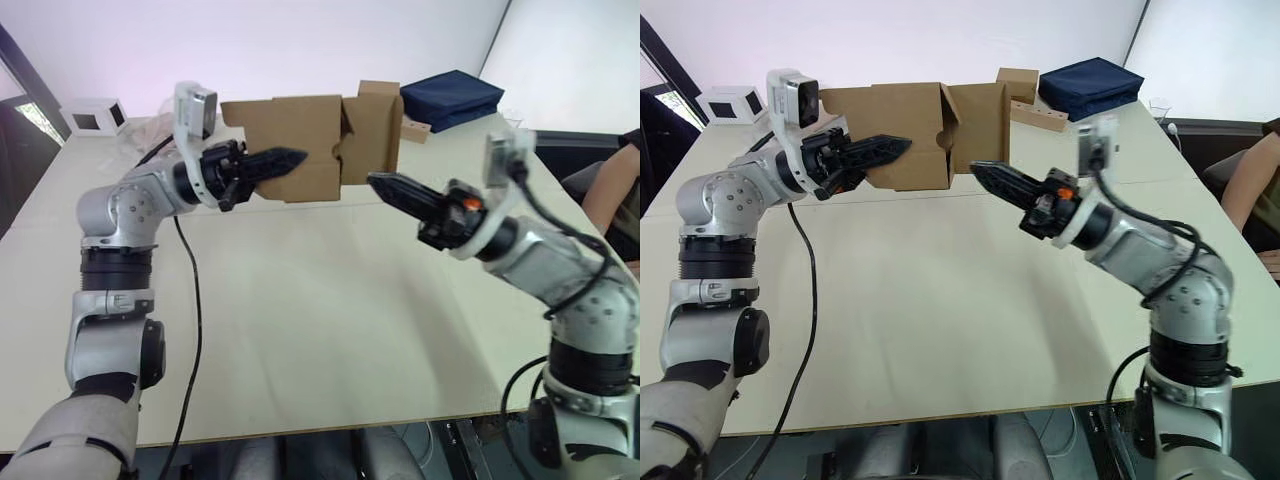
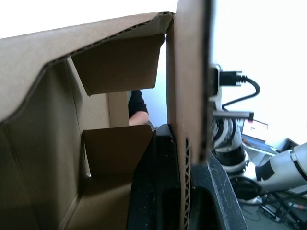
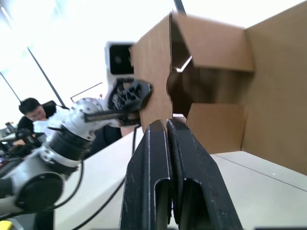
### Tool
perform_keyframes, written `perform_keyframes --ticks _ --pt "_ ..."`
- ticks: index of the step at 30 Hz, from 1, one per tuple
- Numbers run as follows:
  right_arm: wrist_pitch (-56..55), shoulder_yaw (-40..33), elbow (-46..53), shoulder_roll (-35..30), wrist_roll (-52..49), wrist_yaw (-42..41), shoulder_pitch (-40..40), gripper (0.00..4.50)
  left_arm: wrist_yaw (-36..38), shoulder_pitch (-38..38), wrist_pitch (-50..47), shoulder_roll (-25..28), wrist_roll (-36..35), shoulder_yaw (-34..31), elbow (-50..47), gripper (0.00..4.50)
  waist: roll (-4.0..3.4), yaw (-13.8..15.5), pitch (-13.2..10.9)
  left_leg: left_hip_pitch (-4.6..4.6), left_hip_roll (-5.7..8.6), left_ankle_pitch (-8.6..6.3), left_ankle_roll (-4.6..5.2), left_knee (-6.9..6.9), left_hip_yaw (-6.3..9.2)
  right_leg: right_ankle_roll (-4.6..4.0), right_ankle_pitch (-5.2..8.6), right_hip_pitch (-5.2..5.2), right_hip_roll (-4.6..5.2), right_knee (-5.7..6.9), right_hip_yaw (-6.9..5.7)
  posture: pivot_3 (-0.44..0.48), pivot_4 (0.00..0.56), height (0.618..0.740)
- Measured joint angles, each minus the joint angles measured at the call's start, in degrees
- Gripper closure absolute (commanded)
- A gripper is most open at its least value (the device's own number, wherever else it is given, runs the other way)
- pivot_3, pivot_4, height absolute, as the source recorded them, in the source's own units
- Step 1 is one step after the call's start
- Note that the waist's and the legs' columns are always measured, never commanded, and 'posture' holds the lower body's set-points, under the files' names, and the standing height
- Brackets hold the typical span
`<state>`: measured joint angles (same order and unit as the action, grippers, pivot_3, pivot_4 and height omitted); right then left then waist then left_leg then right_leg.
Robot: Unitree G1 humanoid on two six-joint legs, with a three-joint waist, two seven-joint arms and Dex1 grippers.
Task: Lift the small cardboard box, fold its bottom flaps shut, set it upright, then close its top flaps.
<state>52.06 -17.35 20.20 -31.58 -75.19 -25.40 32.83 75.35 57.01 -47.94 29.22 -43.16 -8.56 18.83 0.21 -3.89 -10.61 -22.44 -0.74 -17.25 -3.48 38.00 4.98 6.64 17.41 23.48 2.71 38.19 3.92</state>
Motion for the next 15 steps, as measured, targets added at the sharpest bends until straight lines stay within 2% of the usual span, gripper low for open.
perform_keyframes --ticks 6,15 --pt "-6.93 -6.03 -13.33 1.07 3.02 2.7 2.18 4.43 -0.01 0.01 -0.06 0.02 -0.65 -0.08 -1.09 4.5 0.0 0.02 0.0 0.0 0.01 0.02 -0.04 0.0 -0.05 0.0 0.0 0.01 0.01 0.01 0.01 0.0 0.15 0.74" --pt "-11.89 -0.73 -19.38 7.58 12.92 2.71 5.0 4.43 -0.96 0.03 -1.19 -0.02 -2.64 -0.1 -3.76 4.5 -0.02 -0.18 -0.01 0.0 -0.01 0.13 -0.23 0.0 -0.05 0.0 0.0 0.05 -0.02 0.03 0.03 0.0 0.15 0.74"
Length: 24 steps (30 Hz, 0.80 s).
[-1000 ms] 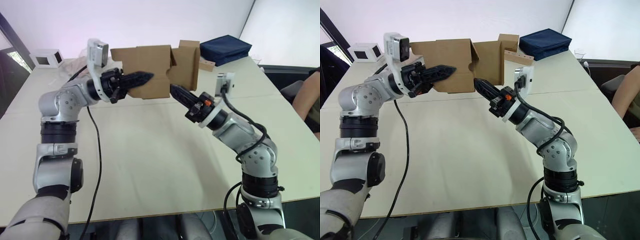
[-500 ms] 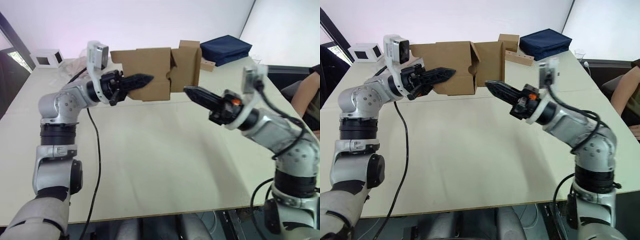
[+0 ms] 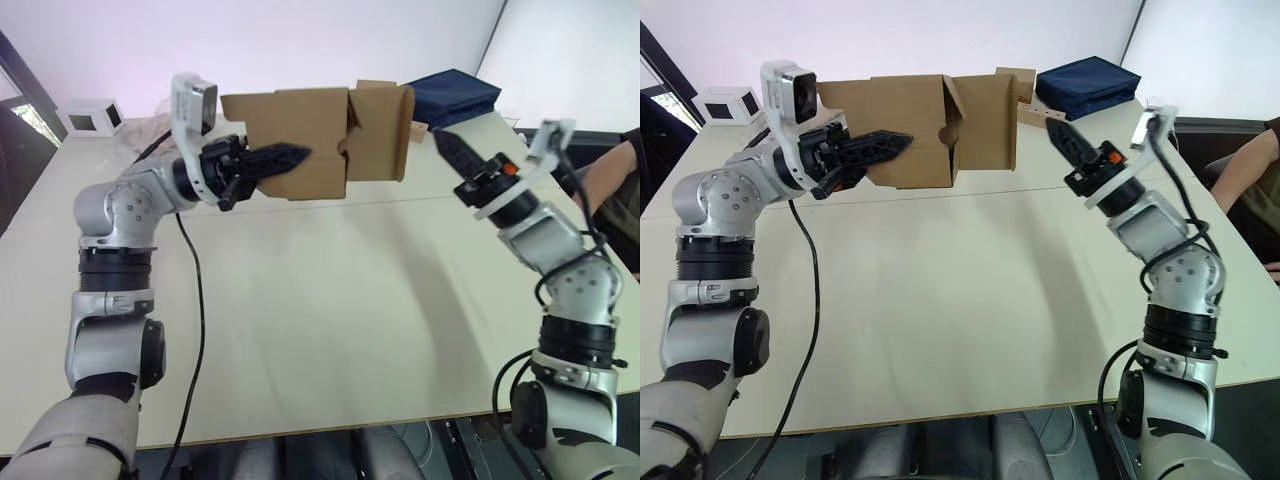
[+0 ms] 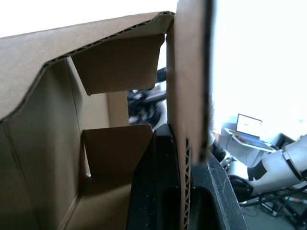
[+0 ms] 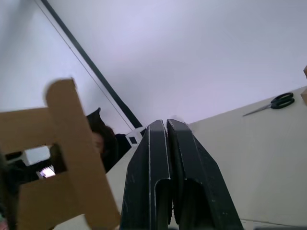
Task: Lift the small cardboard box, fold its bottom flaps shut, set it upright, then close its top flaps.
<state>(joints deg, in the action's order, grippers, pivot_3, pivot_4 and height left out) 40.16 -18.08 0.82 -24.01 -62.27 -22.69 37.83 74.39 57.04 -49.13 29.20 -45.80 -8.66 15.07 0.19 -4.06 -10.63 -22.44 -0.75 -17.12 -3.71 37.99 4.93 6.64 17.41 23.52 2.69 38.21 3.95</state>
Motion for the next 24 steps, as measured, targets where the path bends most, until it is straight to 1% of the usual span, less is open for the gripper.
perform_keyframes --ticks 6,9,11,14,20,22,24 --pt "0.58 2.25 0.65 3.78 0.13 -1.17 1.15 4.43 -0.85 -0.01 -0.41 0.15 -0.94 -0.03 -0.1 4.5 0.0 0.13 0.0 0.0 0.01 0.0 -0.01 0.02 0.01 0.0 0.0 -0.02 0.03 0.0 -0.01 0.0 0.15 0.74" --pt "2.73 1.82 3.65 7.08 -6.28 -1.44 1.13 4.43 -1.39 0.04 -0.21 0.08 -0.95 -0.03 0.81 4.5 -0.01 0.02 0.0 0.0 0.0 0.0 -0.01 0.01 0.03 0.0 0.0 -0.01 0.02 0.0 -0.01 0.0 0.15 0.74" --pt "3.49 1.8 5.67 7.63 -8.63 -1.2 0.93 4.43 -1.68 0.28 0.0 0.03 -0.95 -0.06 2.01 4.5 -0.01 0.06 0.0 0.0 0.0 0.0 -0.01 0.01 0.03 0.0 0.0 -0.01 0.02 0.0 -0.01 0.0 0.15 0.74" --pt "3.92 1.8 7.89 8.91 -10.68 -0.17 0.26 4.43 -1.87 0.57 0.28 0.07 -0.95 -0.16 2.96 4.5 0.0 0.11 0.0 0.0 0.01 0.0 -0.01 0.01 0.03 0.0 0.0 -0.02 0.03 0.0 -0.02 0.0 0.15 0.74" --pt "3.2 1.85 9.25 11.88 -13.37 2.56 -1.86 4.43 -2.02 1.44 0.84 -0.34 -0.96 -0.16 3.49 4.5 -0.01 0.02 0.0 0.0 0.01 0.0 -0.01 0.01 0.03 0.0 0.0 0.0 0.02 0.01 -0.01 0.0 0.15 0.74" --pt "2.79 1.97 9.6 12.33 -13.35 3.0 -1.96 3.92 -2.07 1.44 0.84 -0.62 -0.96 -0.15 3.49 4.5 -0.01 0.02 0.0 0.0 0.01 0.0 -0.01 0.0 0.03 0.0 0.0 0.0 0.02 0.0 -0.01 0.0 0.15 0.74" --pt "2.43 2.14 9.99 13.02 -13.33 3.18 -2.12 3.22 -2.12 1.49 0.84 -0.65 -0.97 -0.15 3.49 4.5 -0.01 0.01 0.0 0.0 0.01 0.0 -0.01 0.0 0.03 0.0 0.0 0.0 0.02 0.0 -0.01 0.0 0.15 0.74"
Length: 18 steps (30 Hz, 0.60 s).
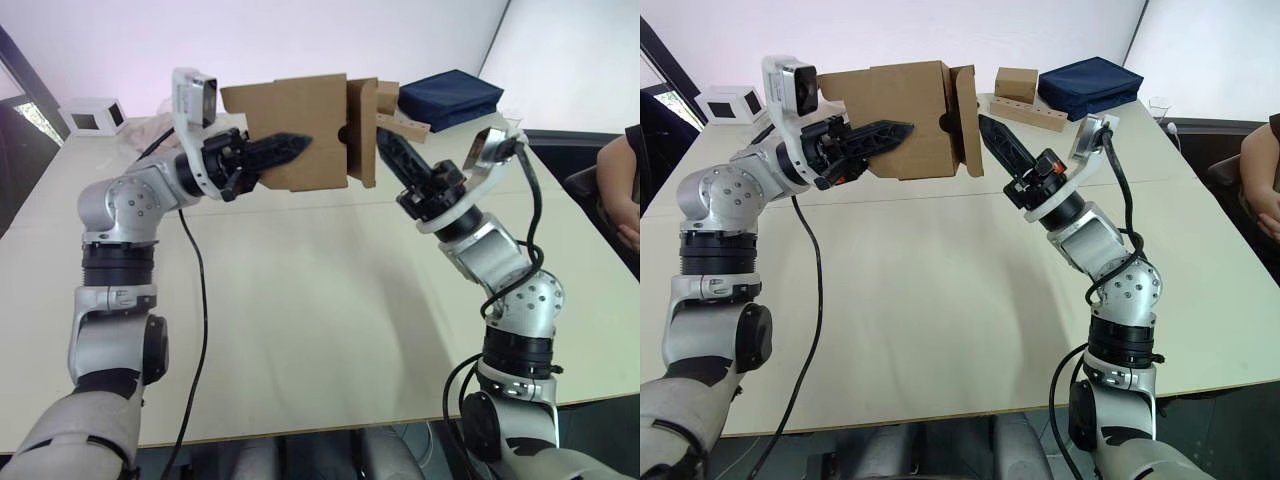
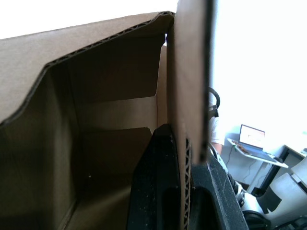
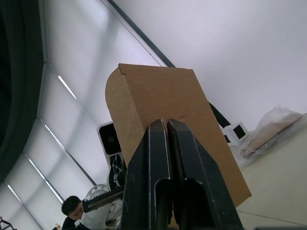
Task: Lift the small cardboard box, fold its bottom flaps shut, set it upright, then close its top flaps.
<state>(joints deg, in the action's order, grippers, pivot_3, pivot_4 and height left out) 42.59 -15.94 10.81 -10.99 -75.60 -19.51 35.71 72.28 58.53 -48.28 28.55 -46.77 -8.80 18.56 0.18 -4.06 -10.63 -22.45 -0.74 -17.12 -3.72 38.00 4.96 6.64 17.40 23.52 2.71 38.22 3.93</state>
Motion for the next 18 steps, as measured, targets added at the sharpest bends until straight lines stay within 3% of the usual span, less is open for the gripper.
perform_keyframes --ticks 4,18 --pt "-1.03 -0.02 0.0 0.99 0.0 0.16 -0.01 1.65 -0.05 0.01 0.0 -0.01 0.0 0.0 0.03 4.5 0.0 0.03 0.0 0.0 0.0 0.0 0.0 0.0 0.0 0.0 0.0 0.0 0.0 0.0 0.0 0.0 0.15 0.74" --pt "-2.51 -0.25 -0.77 6.23 -4.0 2.1 0.0 1.65 -1.46 0.0 -0.01 -0.09 -0.11 -0.14 0.03 4.5 0.0 -0.03 0.0 0.0 0.0 0.0 0.0 0.0 0.01 0.0 0.0 0.01 0.0 0.01 0.0 0.0 0.15 0.74"
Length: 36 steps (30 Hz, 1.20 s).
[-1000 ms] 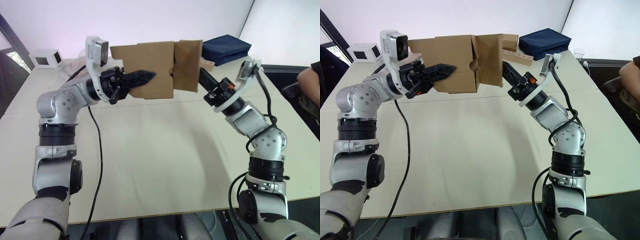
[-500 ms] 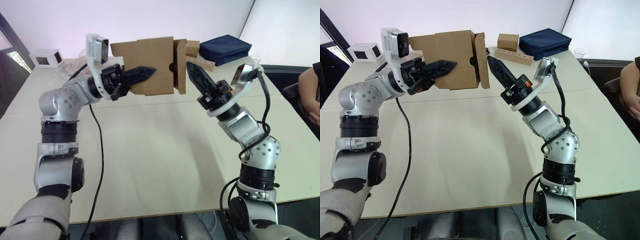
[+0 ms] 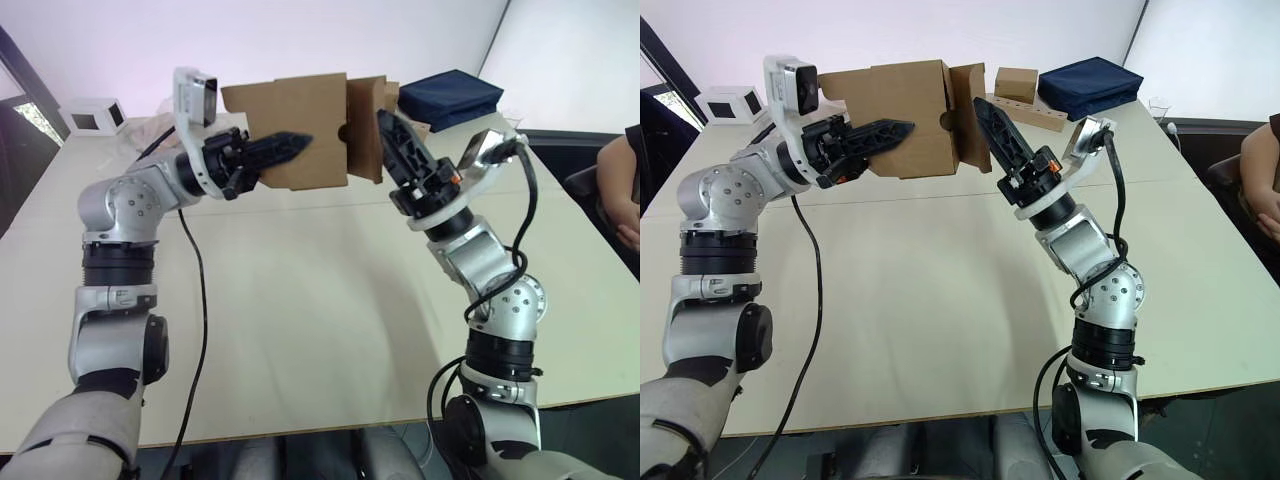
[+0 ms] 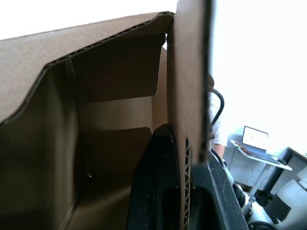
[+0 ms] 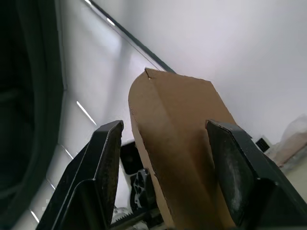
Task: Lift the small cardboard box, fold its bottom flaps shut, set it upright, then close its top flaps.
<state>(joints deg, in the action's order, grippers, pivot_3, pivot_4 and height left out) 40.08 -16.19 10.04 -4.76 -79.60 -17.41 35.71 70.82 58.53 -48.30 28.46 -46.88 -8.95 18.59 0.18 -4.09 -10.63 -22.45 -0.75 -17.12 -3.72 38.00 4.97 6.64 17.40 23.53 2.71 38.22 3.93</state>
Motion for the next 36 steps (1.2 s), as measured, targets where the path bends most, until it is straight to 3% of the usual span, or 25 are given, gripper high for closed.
perform_keyframes --ticks 36 --pt "-3.91 5.26 0.06 2.73 7.47 4.1 0.41 1.65 -0.56 -0.01 -0.07 -0.55 -0.01 -0.98 -0.01 4.5 0.0 0.0 0.0 0.0 0.0 0.0 0.0 0.0 0.0 0.0 0.0 0.01 0.0 0.0 0.0 0.0 0.15 0.74"
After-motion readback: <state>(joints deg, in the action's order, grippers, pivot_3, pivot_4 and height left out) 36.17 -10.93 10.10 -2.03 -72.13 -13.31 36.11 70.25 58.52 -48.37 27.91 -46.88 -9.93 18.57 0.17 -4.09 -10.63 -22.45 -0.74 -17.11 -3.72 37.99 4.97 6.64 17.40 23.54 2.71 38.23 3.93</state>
